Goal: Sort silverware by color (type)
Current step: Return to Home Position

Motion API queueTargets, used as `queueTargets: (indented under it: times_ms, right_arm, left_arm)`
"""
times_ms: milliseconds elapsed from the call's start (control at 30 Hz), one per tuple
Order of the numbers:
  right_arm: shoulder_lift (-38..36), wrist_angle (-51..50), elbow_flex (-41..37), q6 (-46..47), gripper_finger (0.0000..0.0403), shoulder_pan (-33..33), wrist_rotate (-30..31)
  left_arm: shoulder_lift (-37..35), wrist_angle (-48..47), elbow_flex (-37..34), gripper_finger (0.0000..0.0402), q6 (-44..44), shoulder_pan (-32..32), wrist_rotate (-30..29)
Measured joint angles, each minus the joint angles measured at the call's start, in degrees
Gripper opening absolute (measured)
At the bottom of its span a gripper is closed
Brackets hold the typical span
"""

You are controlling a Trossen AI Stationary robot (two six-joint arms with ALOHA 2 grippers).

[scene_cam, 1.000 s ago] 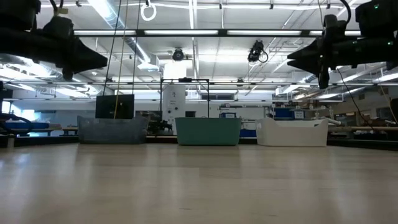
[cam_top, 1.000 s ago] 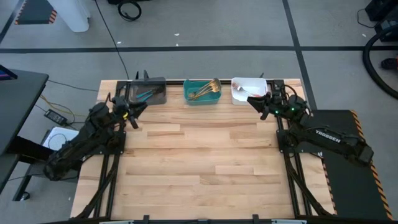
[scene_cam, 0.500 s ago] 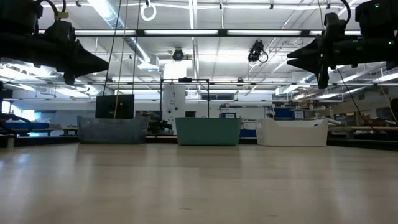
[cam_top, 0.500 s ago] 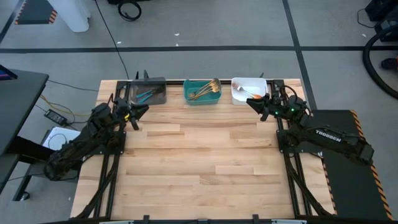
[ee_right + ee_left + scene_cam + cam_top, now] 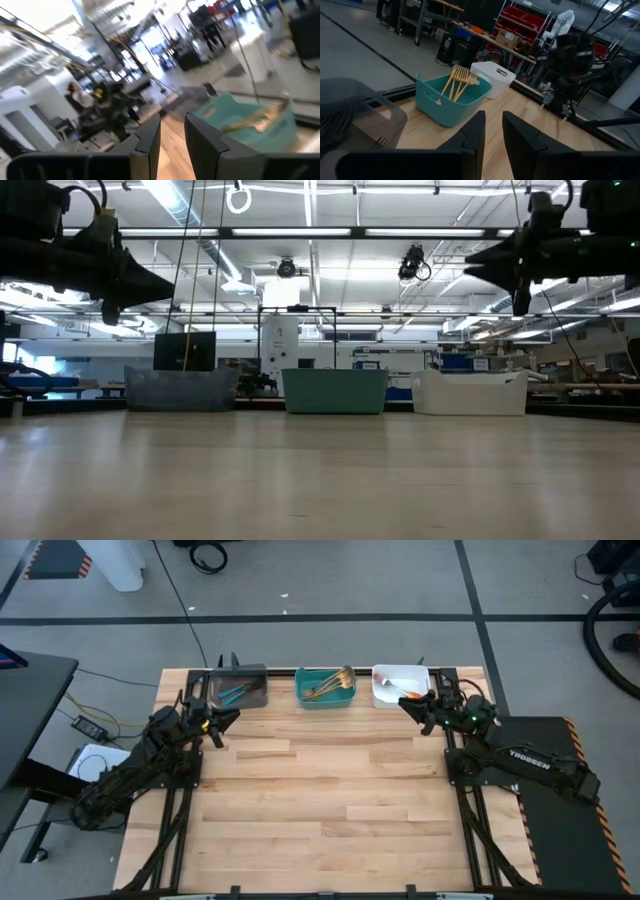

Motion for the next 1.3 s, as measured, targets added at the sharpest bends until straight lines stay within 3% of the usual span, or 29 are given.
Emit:
queueTargets:
  times_ms: [367, 500, 1300]
  right_arm:
    - [-11.49, 5.36, -6.64, 0.02, 0.0095, 2.92, 0.10]
    - [-13.73, 1.58, -7.32, 0.07, 0.0095, 2.90, 0.11]
    - [-16.21, 1.72, -7.32, 0.07, 0.0095, 2.90, 0.11]
  left_arm:
    - [-2.17, 9.33, -4.31, 0.0073, 0.04, -0.22, -0.90]
    - [-2.38, 10.35, -5.53, 0.0073, 0.00, -0.22, -1.08]
    - [-2.32, 10.44, -5.58, 0.0073, 0.04, -0.22, -0.98]
